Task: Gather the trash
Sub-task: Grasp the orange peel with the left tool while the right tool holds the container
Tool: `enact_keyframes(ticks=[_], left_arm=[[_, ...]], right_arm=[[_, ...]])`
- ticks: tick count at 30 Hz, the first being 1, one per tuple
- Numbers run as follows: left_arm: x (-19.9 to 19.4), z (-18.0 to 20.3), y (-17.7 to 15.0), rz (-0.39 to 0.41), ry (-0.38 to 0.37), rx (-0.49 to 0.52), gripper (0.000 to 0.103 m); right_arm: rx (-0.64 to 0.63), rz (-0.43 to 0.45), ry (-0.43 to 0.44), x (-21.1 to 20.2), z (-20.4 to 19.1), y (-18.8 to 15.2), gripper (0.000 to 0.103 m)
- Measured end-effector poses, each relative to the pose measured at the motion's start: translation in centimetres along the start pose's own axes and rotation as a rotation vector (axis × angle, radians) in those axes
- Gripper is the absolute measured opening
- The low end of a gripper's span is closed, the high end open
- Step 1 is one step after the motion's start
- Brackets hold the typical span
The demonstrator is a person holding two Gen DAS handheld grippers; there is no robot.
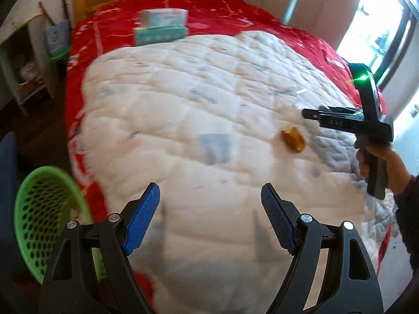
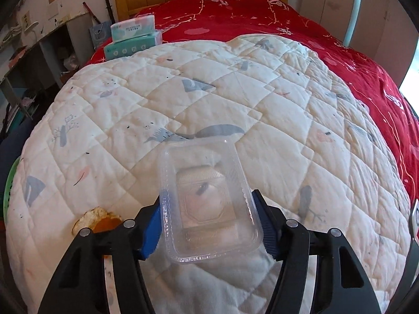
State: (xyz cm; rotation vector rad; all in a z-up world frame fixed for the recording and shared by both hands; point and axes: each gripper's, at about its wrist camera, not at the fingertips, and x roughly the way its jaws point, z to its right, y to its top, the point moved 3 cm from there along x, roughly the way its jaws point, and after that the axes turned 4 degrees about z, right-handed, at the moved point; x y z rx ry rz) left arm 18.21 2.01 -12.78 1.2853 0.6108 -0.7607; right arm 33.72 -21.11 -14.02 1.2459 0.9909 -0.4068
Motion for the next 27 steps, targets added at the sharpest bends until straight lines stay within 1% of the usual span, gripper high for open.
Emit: enact_keyframes(ticks=[9, 13, 15, 16, 19, 21, 24, 25, 26, 27], left_arm=[[4.7, 6.2, 1.8, -0.035, -0.13, 0.057, 0.077], [6.4, 8.6, 2.5, -0.032, -0.158, 0.083, 0.076], [7.4, 9.5, 2.8, -0.038, -0.173, 0.092, 0.072], [8.0, 9.9, 2.9, -0.044, -0.18, 0.096, 0.068], [9.7, 10.8, 3.3, -0.058, -0.179, 0.102, 0.064], [10.7, 11.1, 3.4, -0.07, -0.18, 0.095, 0.059], [11.7, 11.3, 3.6, -0.067, -0.165, 0.094, 0.049], [11.9, 11.4, 3.6, -0.067, -0.153, 0.099, 0.044], [12.0, 11.4, 3.6, -0.066, -0.14, 0.101, 0.036], [11.9, 11.2, 3.6, -0.066, -0.139, 0.098, 0.032]], right_arm=[[0.072, 0.019, -0.003, -3.6, 1.9, -1.4, 0.061], [0.088, 0.026, -0.012, -4.7, 2.7, -2.2, 0.061], [0.102, 0.028, -0.016, -5.2, 3.2, -2.6, 0.061], [0.109, 0.028, -0.018, -5.4, 3.4, -2.8, 0.061], [0.116, 0.031, -0.023, -5.9, 3.8, -3.5, 0.061], [0.114, 0.034, -0.026, -6.1, 3.9, -3.7, 0.061], [0.117, 0.034, -0.025, -6.5, 3.9, -4.3, 0.061], [0.119, 0.035, -0.023, -6.6, 3.8, -4.4, 0.061], [0.12, 0.037, -0.02, -6.8, 3.7, -4.6, 0.061], [0.122, 0.039, -0.018, -6.9, 3.6, -4.7, 0.061]])
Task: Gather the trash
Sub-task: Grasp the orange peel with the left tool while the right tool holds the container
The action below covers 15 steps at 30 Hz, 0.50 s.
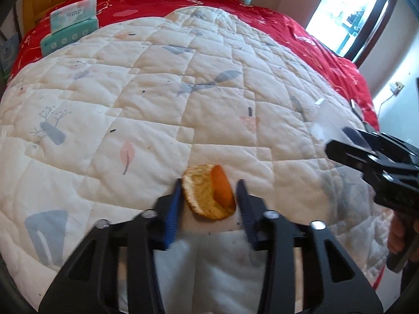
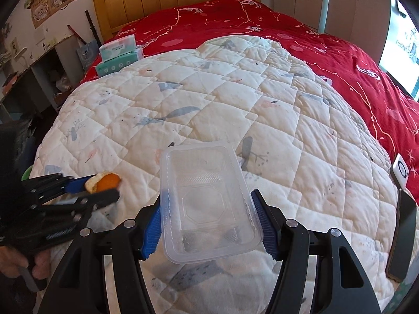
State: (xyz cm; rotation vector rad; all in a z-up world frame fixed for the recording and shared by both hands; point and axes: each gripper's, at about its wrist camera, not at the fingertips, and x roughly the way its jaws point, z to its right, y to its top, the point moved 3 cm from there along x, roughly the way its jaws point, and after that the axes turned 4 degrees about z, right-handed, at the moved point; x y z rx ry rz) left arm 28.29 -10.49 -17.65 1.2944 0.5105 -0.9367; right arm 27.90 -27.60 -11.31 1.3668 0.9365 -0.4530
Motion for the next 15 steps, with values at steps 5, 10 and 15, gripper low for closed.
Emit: enact_keyframes(ticks=[5, 10, 15], left_arm=[[-2.2, -0.9, -0.6, 0.027, -0.009, -0.031, 0.024], [-6.6, -2.4, -1.7, 0.083, 0.013, -0.043, 0.024], [-11.8, -5.6, -3.7, 0.132, 0.049, -0.089, 0.024]], right_arm=[[0.002, 0.017, 0.024, -1.3, -1.3, -0.7, 0.061], [-0.001, 0.049, 0.076, -3.5, -4.1, -1.1, 0.061], [-0.016, 0.07, 0.126, -5.2, -7.7, -1.7, 0.061]])
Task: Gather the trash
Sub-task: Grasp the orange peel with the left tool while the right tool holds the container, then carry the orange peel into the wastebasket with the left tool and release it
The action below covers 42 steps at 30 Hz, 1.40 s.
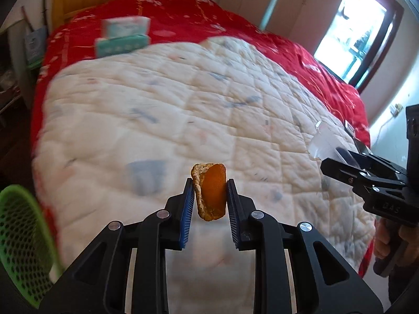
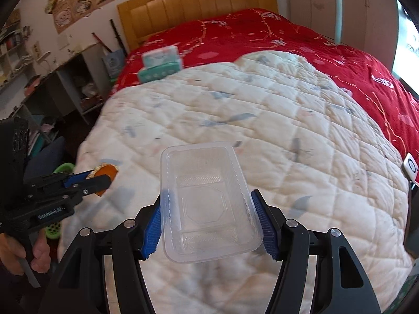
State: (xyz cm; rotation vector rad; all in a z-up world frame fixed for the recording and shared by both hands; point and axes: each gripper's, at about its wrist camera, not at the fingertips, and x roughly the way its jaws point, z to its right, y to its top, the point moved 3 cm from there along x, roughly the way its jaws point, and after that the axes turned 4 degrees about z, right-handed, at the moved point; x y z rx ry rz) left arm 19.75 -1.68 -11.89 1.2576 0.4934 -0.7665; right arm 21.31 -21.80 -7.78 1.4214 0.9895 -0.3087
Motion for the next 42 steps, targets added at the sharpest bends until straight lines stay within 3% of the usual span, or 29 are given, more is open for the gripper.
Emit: enact_keyframes(ticks=[14, 24, 29, 33, 42], left_arm=[[-11.8, -14.6, -4.9, 0.077, 0.217, -0.199, 0.024], [-13.7, -22.9, -8.9, 0.011, 0.354, -0.304, 0.025], [-13.3, -25.6, -10.8, -0.03, 0.371, -0.362, 0.028], [-13.6, -26.9, -11.8, -0.031, 0.364, -0.415, 0.046], [-16.2, -27.2, -12.8, 0.01, 0.375, -0.441, 0.05]], right_arm=[[-0.067, 0.006, 0.128, -0.7, -11.6, -0.9, 0.061], [-0.131, -0.019, 0.195, 0.2, -17.5, -0.8, 0.061], [-0.16, -0.027, 0.216, 0.6, -19.7, -0.7, 0.061], [-0.177, -0.034, 0.227, 0.9, -20.7, -0.5, 0.061], [-0.204, -0.044, 0.258, 1.4, -23.3, -0.6, 0.061]])
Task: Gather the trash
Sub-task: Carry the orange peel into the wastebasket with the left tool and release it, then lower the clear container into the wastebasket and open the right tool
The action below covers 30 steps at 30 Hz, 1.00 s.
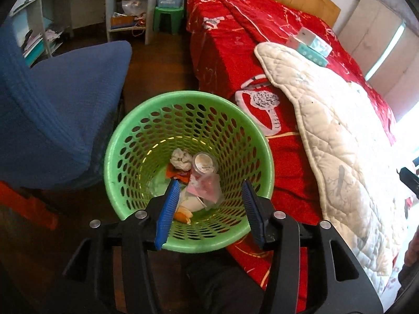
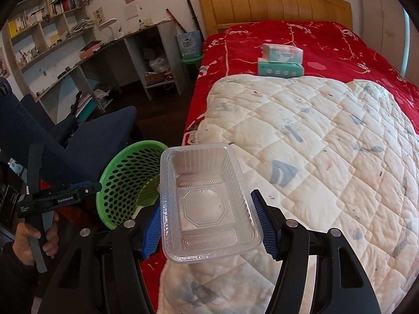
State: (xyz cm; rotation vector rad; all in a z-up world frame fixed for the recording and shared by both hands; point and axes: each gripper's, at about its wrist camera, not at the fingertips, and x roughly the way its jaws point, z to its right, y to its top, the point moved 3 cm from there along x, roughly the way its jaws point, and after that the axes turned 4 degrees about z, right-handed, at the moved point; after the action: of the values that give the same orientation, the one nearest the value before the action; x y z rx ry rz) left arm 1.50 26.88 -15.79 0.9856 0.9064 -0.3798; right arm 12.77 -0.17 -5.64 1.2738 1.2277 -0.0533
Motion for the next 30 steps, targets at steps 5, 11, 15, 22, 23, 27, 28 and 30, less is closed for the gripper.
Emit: enact_keyframes(ticks=[5, 11, 15, 22, 23, 27, 28, 30], left_arm=[[-1.8, -1.2, -0.3, 0.03, 0.011, -0.019, 0.051], [-3.8, -3.0, -1.0, 0.055, 0.039, -0.038, 0.053], [-4.8, -4.1, -1.3, 0.067, 0.047, -0.054, 0.054], [-6.1, -5.6, -1.8, 0.086, 0.069, -0.073, 0.059], [-6.2, -5.7, -1.9, 0.087, 0.069, -0.076, 0.06], [-6.4, -6.1, -2.0, 0.09, 0.071, -0.081, 0.061], [-6.5, -6.2, -2.1, 0.09, 0.07, -0.082, 0.061], [-6.5, -6.4, -2.2, 0.092, 0.069, -0.086, 0.062]], right_arm=[[-0.023, -0.014, 0.035, 1.3, -2.2, 0.3, 0.061], [-0.062, -0.037, 0.082, 3.3, -5.5, 0.6, 0.061], [-0.077, -0.053, 0.105, 4.8, -7.4, 0.7, 0.061], [-0.082, -0.087, 0.132, 8.0, -10.7, 0.9, 0.061], [-0.084, -0.091, 0.136, 8.5, -11.2, 0.9, 0.061], [-0.081, -0.106, 0.149, 9.9, -12.8, 0.9, 0.061], [-0.082, -0.111, 0.151, 10.4, -13.3, 0.9, 0.061], [-0.08, -0.118, 0.157, 11.1, -14.0, 0.8, 0.061]])
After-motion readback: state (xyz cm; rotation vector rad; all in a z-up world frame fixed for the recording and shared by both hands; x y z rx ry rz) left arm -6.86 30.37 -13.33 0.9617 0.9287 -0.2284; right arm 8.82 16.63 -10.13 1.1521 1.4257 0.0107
